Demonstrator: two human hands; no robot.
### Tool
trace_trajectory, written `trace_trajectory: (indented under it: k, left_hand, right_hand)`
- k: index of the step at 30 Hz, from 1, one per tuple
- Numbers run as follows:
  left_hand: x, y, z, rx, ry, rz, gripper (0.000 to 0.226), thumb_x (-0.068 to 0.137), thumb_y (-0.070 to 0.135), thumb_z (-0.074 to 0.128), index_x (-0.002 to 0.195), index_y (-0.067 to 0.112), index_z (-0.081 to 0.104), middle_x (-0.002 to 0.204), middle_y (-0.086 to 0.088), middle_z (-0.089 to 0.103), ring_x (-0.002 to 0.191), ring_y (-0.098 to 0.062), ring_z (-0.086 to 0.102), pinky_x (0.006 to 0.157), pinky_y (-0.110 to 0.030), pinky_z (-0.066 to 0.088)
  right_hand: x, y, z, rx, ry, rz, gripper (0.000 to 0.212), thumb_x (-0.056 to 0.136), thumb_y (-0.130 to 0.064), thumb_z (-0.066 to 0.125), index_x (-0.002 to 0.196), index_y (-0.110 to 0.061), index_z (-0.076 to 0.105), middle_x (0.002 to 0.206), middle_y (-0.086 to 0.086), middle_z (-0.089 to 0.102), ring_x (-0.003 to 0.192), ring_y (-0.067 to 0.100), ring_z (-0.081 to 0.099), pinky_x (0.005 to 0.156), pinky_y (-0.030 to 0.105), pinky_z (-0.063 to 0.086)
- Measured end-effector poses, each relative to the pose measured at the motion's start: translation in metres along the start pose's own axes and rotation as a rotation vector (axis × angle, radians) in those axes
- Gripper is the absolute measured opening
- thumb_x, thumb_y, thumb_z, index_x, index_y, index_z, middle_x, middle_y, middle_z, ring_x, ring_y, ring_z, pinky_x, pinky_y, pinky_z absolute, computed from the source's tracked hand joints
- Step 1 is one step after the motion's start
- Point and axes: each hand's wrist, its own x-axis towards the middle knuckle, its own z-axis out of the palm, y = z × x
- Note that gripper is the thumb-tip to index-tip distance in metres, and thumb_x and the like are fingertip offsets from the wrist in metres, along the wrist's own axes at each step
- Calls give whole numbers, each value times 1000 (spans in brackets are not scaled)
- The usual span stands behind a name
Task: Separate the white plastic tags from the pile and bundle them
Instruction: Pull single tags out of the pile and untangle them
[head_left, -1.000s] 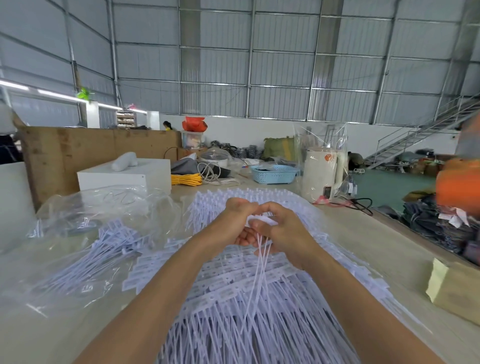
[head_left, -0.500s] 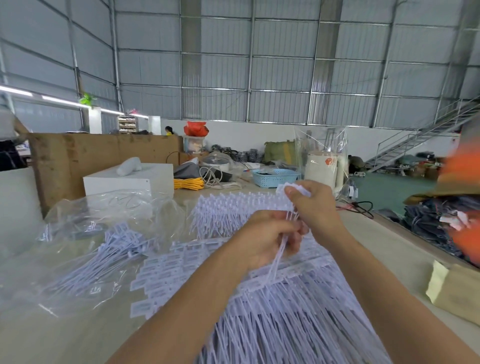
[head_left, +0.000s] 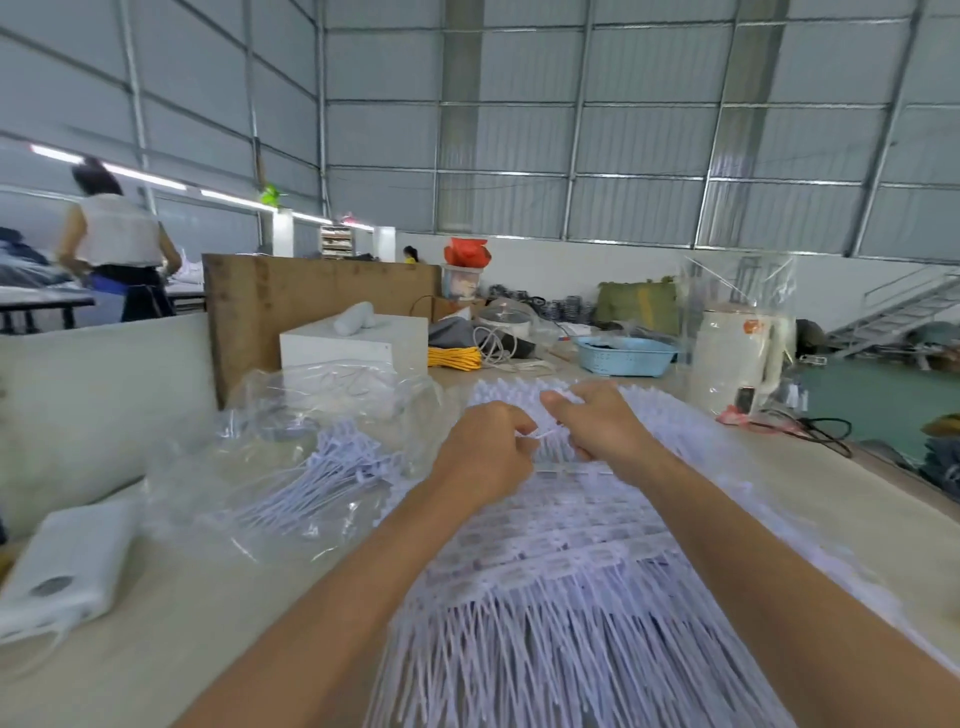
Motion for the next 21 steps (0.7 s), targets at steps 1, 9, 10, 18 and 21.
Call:
trace_trajectory:
  k: [1,9,10,18,21]
  left_hand:
    - [0,-15,-9,4,17,-31,25,92,17,58,114,13,69,108,-9,70,95,-23,64,86,-30,50]
    - [1,-158,-76,221,146,-379,28,86,7,56,109,11,72,112,-8,69,106,-25,62,94,-32,48]
    - [2,-171,-77,264,130,-390,29,86,7,55,109,11,72,114,-7,68,108,-25,61,94,-31,47]
    - [22,-216,-53,426,11,-323,27,95,14,53,119,7,65,121,-9,65,111,-21,60,93,-23,42]
    - [27,-220,-43,687,-66,-345,31,99,19,42,124,17,60,125,-10,59,115,-23,54,97,-29,42]
  right_hand:
    - [2,-5,14,-2,-44,-17,23,95,-32,53,107,-12,49,78,11,55,53,15,46,44,23,35]
    - [30,-29,123,-459,-274,-333,36,97,-36,48,121,-11,59,130,12,50,123,29,43,98,34,35]
    - [34,-28,132,-568,-276,-348,33,97,-35,47,119,-15,62,132,13,44,126,30,36,102,36,32]
    - [66,-9,160,-952,-402,-51,45,94,-41,50,128,-12,49,143,17,29,133,38,24,108,57,25]
    - [73,3,164,-889,-414,-52,26,93,-33,51,105,-9,51,128,15,50,122,37,41,108,54,27]
